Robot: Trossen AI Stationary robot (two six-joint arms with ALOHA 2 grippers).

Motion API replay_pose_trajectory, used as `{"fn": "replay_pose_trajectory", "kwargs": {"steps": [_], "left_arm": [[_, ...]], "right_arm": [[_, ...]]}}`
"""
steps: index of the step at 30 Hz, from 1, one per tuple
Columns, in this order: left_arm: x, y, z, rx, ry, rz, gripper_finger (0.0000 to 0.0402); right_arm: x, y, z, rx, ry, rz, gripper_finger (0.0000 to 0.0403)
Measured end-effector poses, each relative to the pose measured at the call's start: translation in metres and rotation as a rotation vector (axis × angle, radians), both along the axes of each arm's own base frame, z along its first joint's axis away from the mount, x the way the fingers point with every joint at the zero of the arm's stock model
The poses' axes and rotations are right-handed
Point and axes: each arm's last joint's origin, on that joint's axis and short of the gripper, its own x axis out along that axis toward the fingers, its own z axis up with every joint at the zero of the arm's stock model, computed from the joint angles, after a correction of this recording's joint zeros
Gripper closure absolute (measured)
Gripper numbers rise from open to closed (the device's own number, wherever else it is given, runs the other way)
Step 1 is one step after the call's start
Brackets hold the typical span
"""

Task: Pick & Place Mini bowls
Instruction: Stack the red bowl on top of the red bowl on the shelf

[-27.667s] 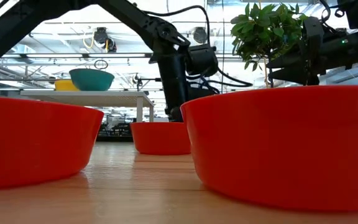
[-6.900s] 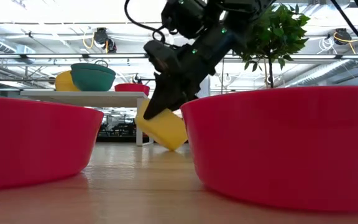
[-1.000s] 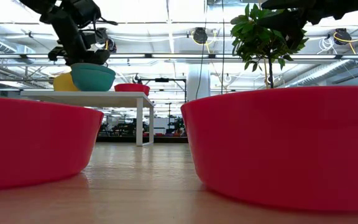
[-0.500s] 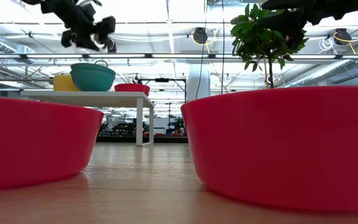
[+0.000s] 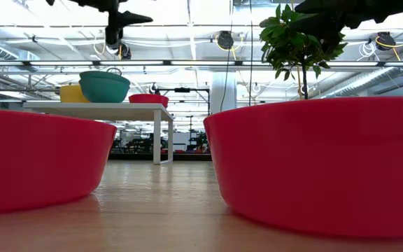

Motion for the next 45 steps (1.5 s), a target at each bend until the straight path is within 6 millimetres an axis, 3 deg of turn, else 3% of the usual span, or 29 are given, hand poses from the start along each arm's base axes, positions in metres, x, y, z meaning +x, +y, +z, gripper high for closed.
{"fn": "replay_pose_trajectory", "kwargs": {"steps": [7,13,18,23,28,35,40,45], "left_arm": [[0.022,-0.074,-0.034,-0.069,0.271,-0.373,0.0201],[0.015,-0.128,-0.072,-0.028,0.611,-0.604,0.0202],[0.017,-0.171,-0.089,0.189,0.605,-0.829,0.0202],[0.026,-0.201,-0.114,0.309,0.622,-0.875,0.0202],[0.032,-0.208,-0.139,0.242,0.776,-0.733,0.0202],[0.039,-0.2,-0.144,0.216,0.799,-0.467,0.0202],[0.041,-0.199,-0.149,0.231,0.817,-0.425,0.0202],[0.045,-0.202,-0.167,0.237,0.887,-0.419,0.0202]], "right_arm": [[0.0,0.0,0.0,-0.014,0.0,-0.002,0.0248],[0.0,0.0,0.0,-0.014,0.0,-0.003,0.0248],[0.0,0.0,0.0,-0.003,0.0,-0.005,0.0248],[0.0,0.0,0.0,-0.001,0.0,-0.005,0.0248],[0.0,0.0,0.0,0.054,-0.003,-0.014,0.0248],[0.0,0.0,0.0,0.076,-0.005,-0.017,0.0248],[0.0,0.0,0.0,0.076,-0.005,-0.017,0.0248],[0.0,0.0,0.0,0.076,-0.004,-0.016,0.0248]]}}
